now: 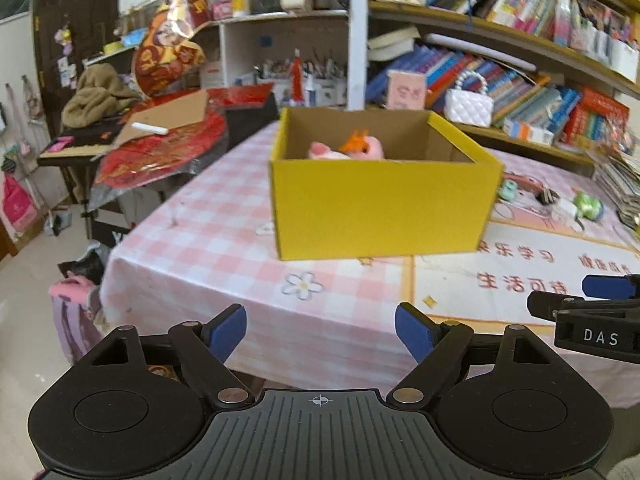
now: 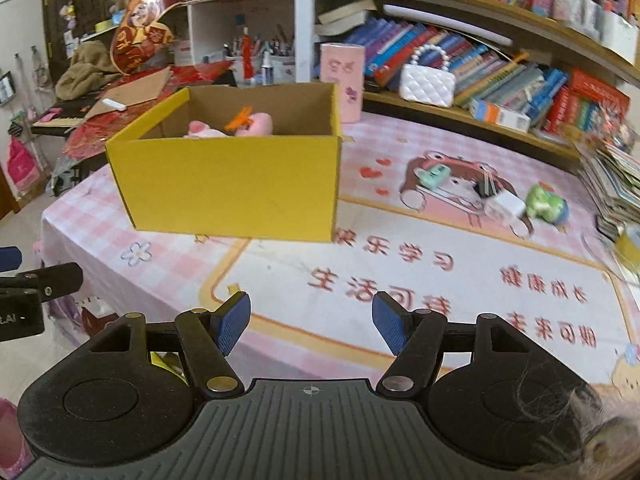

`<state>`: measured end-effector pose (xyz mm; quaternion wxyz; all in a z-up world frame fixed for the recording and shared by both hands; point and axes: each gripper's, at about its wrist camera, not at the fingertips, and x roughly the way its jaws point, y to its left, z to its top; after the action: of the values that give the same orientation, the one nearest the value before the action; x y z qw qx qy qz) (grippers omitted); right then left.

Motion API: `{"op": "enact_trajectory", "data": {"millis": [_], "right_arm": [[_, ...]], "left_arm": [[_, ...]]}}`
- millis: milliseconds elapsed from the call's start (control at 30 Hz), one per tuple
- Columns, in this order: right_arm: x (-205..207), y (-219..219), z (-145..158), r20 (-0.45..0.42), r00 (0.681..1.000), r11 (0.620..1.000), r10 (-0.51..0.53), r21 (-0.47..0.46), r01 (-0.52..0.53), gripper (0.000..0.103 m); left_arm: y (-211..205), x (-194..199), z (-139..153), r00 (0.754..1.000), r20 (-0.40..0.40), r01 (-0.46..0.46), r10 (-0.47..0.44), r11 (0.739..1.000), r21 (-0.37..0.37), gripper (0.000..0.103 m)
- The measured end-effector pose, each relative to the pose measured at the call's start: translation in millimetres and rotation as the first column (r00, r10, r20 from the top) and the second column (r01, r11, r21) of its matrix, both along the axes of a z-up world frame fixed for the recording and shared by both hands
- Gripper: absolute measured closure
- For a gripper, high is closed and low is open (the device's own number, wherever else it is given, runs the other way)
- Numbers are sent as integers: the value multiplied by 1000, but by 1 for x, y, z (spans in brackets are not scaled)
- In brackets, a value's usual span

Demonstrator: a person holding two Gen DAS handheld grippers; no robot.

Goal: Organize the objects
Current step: 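Withdraw both tools from the box toward the charger and frog toy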

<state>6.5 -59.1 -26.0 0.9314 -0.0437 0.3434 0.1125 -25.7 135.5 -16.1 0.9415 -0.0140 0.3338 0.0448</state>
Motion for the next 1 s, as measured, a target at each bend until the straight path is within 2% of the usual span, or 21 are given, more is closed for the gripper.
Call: {"op": "enact_trajectory", "data": {"millis": [300, 567, 1000], "right_arm": [[-11, -36, -4, -26, 990, 990, -139, 8, 139, 37], [-12, -78, -7, -34, 964, 965, -263, 12, 264, 36], [16, -160, -8, -65, 924, 926, -378, 3, 379, 34]], "left_arm": [[-37, 11, -5, 991, -21, 135, -135, 991, -10, 18], [-84, 28, -6, 962, -25, 274, -273, 962, 17, 18], [-162, 78, -5, 930, -53, 365, -365, 931, -4, 18]]}}
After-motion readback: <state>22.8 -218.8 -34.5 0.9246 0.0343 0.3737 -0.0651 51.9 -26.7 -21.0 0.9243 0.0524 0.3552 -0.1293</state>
